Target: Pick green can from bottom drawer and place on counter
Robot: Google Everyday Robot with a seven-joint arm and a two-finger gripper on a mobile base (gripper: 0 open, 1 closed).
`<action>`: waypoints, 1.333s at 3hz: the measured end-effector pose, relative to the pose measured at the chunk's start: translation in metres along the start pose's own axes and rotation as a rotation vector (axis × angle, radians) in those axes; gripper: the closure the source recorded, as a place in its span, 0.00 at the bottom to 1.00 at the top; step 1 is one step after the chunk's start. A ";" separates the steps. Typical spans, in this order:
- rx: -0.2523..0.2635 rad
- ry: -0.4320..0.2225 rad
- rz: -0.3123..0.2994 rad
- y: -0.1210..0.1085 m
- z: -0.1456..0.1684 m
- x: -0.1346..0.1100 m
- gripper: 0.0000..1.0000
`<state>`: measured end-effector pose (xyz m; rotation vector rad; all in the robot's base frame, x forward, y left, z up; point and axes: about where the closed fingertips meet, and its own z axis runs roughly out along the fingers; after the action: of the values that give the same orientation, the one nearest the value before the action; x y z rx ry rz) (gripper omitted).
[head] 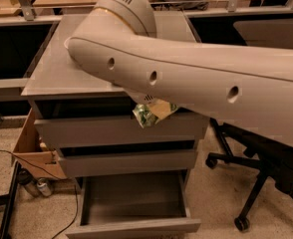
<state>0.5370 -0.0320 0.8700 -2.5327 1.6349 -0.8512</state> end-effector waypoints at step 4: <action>0.079 0.178 0.247 -0.113 0.033 0.112 1.00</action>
Offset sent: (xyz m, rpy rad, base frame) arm 0.1174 -0.0356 0.0539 -0.0123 -0.1834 -0.2058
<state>0.6811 -0.0849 0.9236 -2.1980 1.8713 -1.1144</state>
